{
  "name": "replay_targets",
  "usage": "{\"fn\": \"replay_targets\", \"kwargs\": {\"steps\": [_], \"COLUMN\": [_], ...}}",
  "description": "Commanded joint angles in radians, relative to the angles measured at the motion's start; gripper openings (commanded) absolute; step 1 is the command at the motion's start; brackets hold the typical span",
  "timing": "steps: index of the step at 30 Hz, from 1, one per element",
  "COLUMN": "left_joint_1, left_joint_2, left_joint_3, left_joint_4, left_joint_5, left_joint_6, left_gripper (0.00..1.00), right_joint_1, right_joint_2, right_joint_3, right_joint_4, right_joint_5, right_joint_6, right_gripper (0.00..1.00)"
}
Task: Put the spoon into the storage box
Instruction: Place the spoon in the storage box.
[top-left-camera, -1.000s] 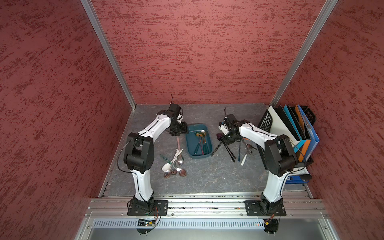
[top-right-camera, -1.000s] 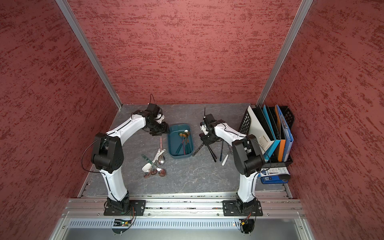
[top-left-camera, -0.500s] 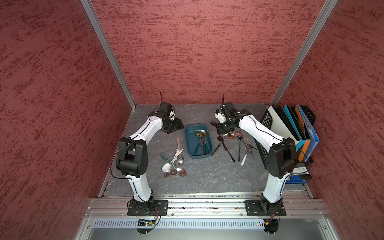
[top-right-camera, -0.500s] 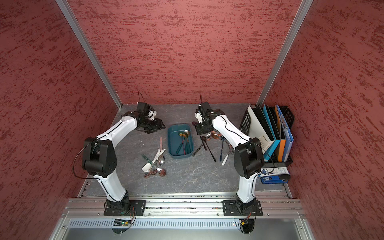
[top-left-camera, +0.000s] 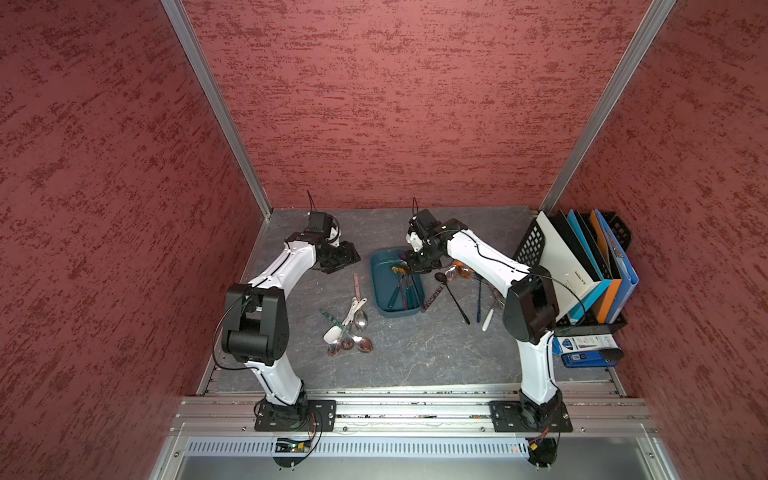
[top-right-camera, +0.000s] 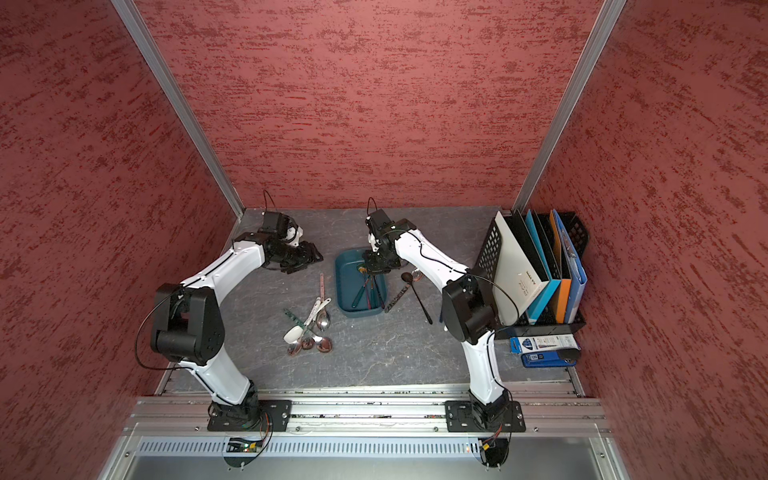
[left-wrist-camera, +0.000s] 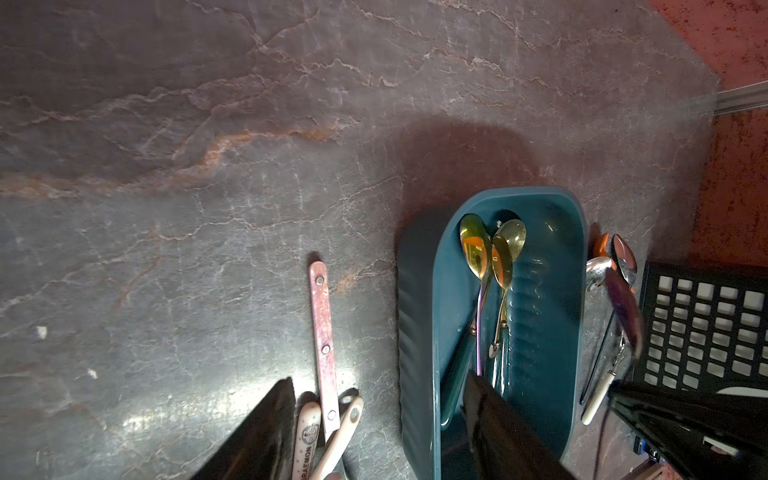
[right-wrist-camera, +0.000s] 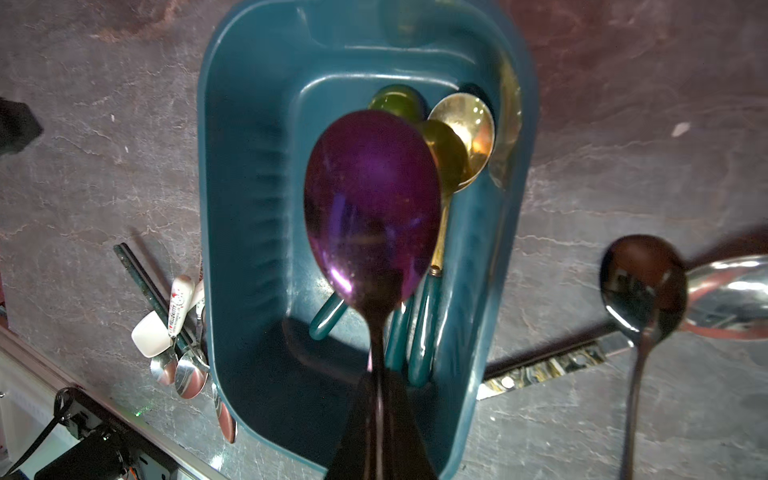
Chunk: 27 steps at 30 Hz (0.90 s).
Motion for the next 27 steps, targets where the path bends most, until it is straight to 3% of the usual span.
{"fn": "replay_targets", "kwargs": {"steps": [1, 14, 27], "left_joint_1": [0.002, 0.033, 0.040], "left_joint_2": [-0.037, -0.057, -0.064], "left_joint_3": [-0.013, -0.031, -0.043], "left_joint_4": [0.028, 0.025, 0.025], "left_joint_5": [0.001, 0.024, 0.038], "left_joint_6": [0.010, 0.038, 0.046], "left_gripper": [0.68, 0.68, 0.68], "right_joint_1": [0.003, 0.004, 0.006], "right_joint_2": [0.033, 0.201, 0.266], "right_joint_3": [0.059, 0.228, 0.205], "right_joint_4": [0.016, -0.034, -0.011], "right_joint_5": [0.006, 0.018, 0.040], "right_joint_6": [0.049, 0.061, 0.069], "right_gripper": [0.00, 0.00, 0.00]}}
